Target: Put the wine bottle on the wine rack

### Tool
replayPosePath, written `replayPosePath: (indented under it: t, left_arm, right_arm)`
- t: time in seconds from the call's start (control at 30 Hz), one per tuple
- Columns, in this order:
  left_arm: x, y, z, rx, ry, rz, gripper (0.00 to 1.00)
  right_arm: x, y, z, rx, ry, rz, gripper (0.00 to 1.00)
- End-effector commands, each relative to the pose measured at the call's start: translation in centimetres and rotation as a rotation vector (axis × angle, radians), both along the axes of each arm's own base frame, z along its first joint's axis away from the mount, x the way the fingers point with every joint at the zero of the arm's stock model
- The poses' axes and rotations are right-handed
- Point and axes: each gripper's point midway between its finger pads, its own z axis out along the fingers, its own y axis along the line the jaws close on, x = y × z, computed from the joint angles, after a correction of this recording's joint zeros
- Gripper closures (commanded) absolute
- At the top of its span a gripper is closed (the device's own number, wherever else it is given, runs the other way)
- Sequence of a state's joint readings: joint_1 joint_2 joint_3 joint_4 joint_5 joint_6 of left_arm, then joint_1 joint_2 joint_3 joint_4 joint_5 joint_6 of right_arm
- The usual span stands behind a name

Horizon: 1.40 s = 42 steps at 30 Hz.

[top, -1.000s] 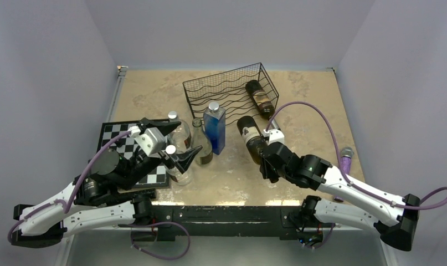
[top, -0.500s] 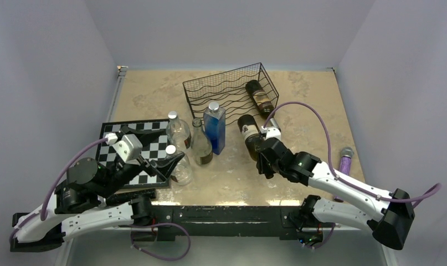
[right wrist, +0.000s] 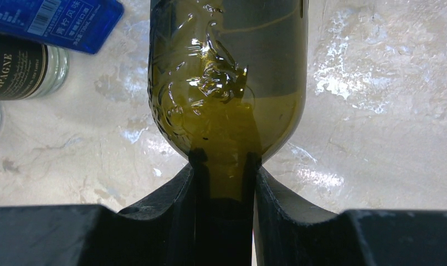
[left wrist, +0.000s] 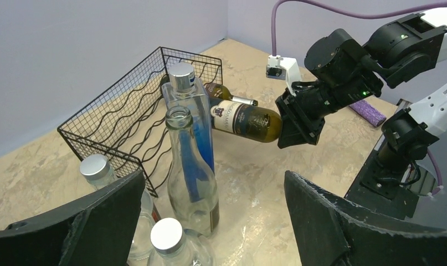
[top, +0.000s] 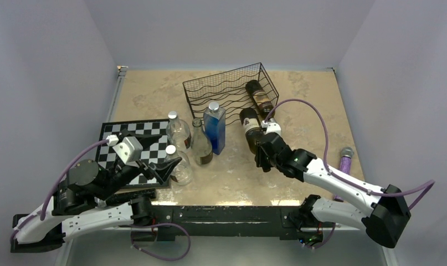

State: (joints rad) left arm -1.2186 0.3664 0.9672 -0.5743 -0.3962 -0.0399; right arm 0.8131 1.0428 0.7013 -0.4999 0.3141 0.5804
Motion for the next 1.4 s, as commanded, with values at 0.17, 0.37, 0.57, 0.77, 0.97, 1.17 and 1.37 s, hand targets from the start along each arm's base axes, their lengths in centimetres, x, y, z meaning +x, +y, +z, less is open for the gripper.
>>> replayPosePath:
  t: [0.17,0.37,0.57,0.77,0.97,1.17,1.37]
  left_arm:
    - [-0.6,1.0,0.8,-0.052,0.015,-0.007,0.01]
    - [-0.5,0.7,0.2,-0.031,0.026,-0.008,0.01]
    - [-0.2,0.4,-0.8,0.027,0.026,-0.001,0.01]
    - [0.1,0.5,-0.5,0.055,0.012,0.011,0.01]
    - [-0.1,-0.1,-0.3,0.062,0.017,-0.009,0.01]
    - [0.1,-1.1,-0.3,0.094,0.01,-0.025,0.01]
    - [0.1,-1.9,-0.1,0.107,0.006,-0.042,0.01]
  right_arm:
    - [5.3,3.0,2.6,0.122,-0.172,-0.032,1.0]
    - [7.2,2.9,2.2,0.074,-0.204,-0.039,1.0]
    - [10.4,3.8,3.4,0.066,-0.326,-0.049,1.0]
    - [14.6,5.5,3.9,0.036,-0.374,-0.034,1.0]
    - [17.9,6.1,4.9,0.05,-0.378,-0.031,1.0]
    - [20.3,6.6,5.6,0.069,-0.371,-0.007,1.0]
    - [21.7,6.8,5.1,0.107,-0.341,-0.011,1.0]
